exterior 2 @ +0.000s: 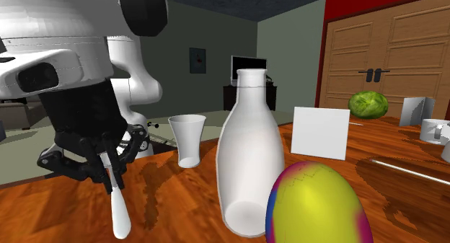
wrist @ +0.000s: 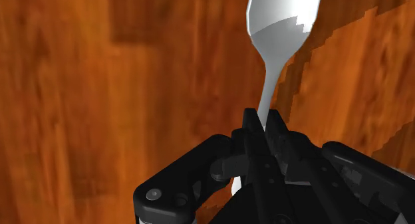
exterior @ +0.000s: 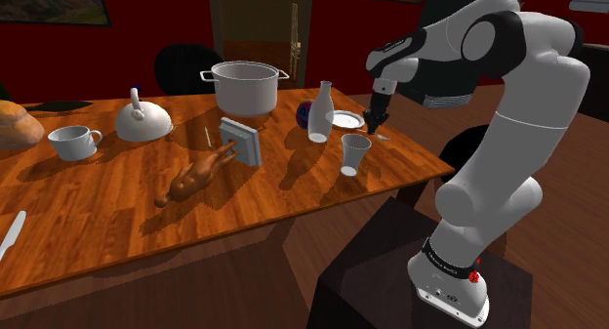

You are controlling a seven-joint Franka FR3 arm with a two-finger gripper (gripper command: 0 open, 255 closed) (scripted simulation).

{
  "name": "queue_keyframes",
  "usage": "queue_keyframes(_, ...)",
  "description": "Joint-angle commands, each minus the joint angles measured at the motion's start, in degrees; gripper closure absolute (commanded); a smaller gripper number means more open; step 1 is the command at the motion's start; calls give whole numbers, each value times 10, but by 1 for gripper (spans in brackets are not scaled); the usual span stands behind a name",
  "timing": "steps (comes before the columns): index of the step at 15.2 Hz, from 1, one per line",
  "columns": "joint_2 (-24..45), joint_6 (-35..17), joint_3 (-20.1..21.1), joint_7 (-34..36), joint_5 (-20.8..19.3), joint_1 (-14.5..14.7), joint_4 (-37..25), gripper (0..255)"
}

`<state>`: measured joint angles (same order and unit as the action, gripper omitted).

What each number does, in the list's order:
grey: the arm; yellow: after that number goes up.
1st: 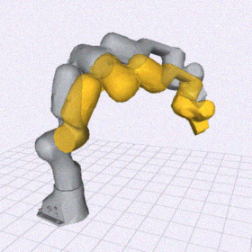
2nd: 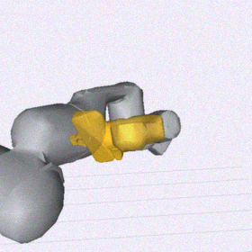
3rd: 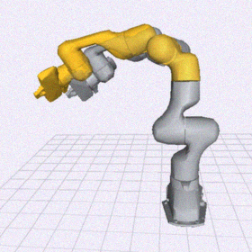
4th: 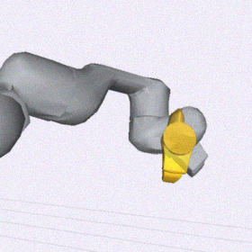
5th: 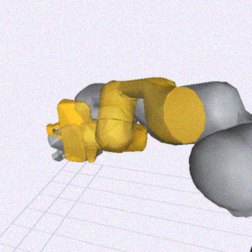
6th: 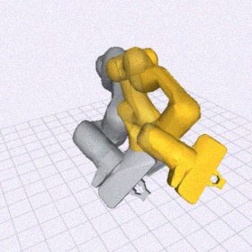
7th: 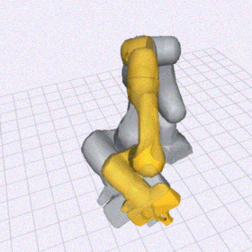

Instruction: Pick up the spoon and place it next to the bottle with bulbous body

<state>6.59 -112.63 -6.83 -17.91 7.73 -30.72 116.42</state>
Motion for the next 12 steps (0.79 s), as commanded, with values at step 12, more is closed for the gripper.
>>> queue_keyframes(12, 36, -66, 2, -11, 9, 0, 31, 255)
